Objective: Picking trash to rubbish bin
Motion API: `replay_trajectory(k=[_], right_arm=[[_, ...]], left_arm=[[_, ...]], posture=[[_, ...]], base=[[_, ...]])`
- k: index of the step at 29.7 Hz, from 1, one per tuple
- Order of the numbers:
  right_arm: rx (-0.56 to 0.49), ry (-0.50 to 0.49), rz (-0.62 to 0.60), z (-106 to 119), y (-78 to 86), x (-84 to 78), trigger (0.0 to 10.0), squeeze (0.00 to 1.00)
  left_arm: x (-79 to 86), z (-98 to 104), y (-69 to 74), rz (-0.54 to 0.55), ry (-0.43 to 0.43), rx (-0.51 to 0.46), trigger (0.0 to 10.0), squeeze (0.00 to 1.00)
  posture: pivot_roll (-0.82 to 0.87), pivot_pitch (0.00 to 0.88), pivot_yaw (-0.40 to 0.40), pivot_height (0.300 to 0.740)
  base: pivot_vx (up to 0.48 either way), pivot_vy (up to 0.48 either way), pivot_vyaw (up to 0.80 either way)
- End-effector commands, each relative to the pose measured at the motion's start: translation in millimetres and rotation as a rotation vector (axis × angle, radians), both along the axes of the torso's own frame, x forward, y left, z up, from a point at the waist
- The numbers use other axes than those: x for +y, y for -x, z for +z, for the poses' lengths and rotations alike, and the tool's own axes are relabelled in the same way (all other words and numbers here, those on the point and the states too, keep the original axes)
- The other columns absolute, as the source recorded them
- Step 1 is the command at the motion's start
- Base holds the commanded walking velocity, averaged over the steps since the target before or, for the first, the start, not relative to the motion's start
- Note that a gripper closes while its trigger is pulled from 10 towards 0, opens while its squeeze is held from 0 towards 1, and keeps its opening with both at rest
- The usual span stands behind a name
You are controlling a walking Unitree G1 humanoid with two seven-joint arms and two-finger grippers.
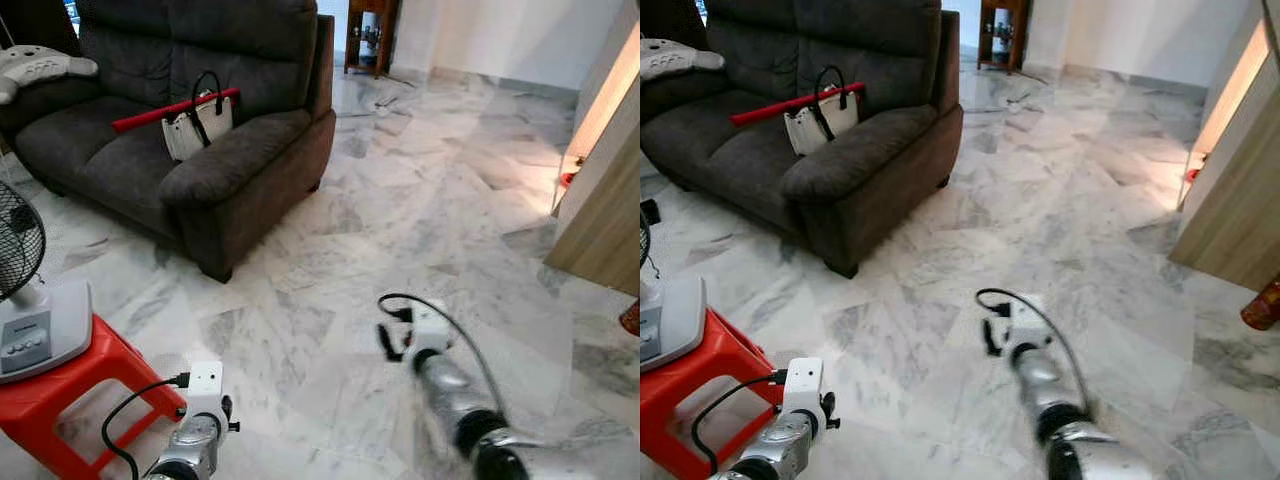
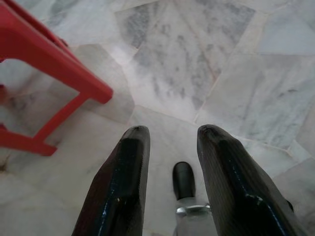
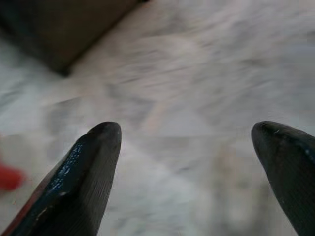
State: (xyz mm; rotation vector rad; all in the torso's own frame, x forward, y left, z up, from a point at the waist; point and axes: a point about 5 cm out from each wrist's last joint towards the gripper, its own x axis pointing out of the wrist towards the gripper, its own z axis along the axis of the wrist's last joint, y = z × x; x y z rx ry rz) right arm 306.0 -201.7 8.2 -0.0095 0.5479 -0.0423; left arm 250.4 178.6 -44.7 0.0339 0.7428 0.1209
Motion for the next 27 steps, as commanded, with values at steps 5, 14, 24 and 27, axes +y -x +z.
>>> replay_trajectory(k=[5,14,24,27], right_arm=[[0.186,-0.018,-0.119,-44.2,57.2,-28.9,10.0,0.00],[0.285,-0.127,-0.245,-72.5,97.9,-23.2,10.0,0.00],[0.299,-0.146,-0.274,-76.6,104.3,-21.1,10.0,0.00],[0.301,-0.168,-0.298,-78.9,108.2,-19.7,10.0,0.00]], left_arm=[[-1.7,-6.2,8.4,-0.009,-0.003,0.027,10.0,0.00],[-0.3,-14.0,20.6,0.011,0.002,0.057,10.0,0.00],[6.3,-16.9,26.4,0.041,-0.009,0.071,10.0,0.00],[8.4,-18.5,29.3,0.042,-0.014,0.085,10.0,0.00]], posture=[[-0.12,0.000,-0.021,0.740],[-0.10,0.000,-0.024,0.740],[-0.08,0.000,-0.034,0.740],[-0.09,0.000,-0.028,0.740]], base=[[0.000,0.000,0.00],[0.000,0.000,0.00],[0.000,0.000,0.14],[0.000,0.000,0.80]])
